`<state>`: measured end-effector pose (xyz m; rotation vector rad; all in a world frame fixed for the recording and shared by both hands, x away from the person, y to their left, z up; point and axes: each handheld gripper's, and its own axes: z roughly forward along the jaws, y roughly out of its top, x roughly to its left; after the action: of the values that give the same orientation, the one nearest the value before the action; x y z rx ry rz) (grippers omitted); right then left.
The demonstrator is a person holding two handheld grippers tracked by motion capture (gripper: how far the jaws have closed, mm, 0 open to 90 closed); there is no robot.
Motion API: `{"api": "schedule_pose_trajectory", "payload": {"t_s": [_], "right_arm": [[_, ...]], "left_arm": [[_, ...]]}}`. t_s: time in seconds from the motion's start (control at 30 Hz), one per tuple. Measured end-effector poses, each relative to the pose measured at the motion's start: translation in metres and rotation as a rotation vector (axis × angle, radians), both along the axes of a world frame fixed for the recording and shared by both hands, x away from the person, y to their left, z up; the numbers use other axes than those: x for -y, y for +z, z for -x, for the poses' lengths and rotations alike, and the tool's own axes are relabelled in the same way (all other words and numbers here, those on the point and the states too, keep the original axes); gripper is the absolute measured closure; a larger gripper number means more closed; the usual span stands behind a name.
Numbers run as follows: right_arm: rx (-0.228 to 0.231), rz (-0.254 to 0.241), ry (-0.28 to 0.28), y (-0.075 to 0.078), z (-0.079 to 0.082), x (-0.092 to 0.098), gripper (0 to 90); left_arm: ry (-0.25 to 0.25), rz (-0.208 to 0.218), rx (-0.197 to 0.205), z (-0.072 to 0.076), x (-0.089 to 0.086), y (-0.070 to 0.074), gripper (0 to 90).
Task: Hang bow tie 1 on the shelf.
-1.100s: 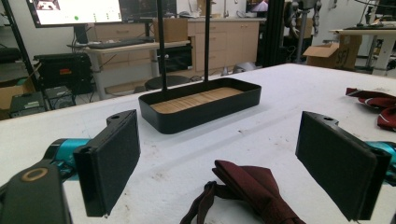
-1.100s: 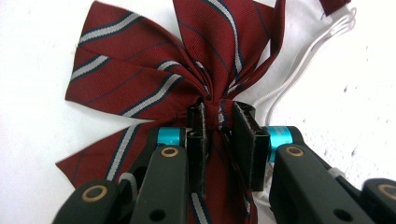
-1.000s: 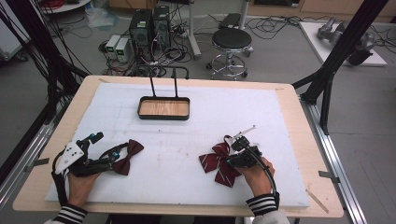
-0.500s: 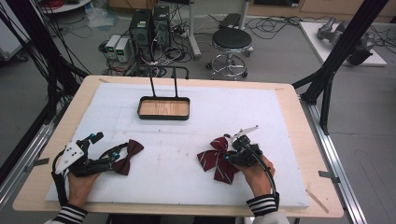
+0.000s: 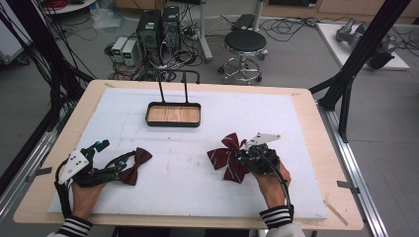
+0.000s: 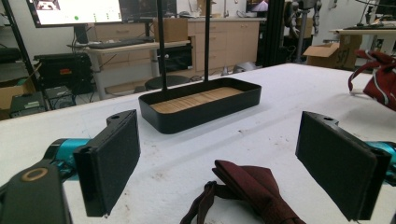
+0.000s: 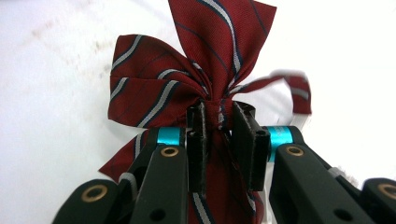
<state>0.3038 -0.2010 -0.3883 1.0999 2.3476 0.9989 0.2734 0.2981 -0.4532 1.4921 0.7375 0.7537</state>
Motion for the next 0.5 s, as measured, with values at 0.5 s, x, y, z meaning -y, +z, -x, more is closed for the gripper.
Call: {"api": "schedule_pose_trajectory", "payload": {"t_s": [0.5], "right_arm": [[0.150,-0.223,0.007,0.020,-0.004,-0.003,75.6]], "left_arm": [[0.000,0.001,-0.001,0.000,0.000,0.000,14.2]]}}
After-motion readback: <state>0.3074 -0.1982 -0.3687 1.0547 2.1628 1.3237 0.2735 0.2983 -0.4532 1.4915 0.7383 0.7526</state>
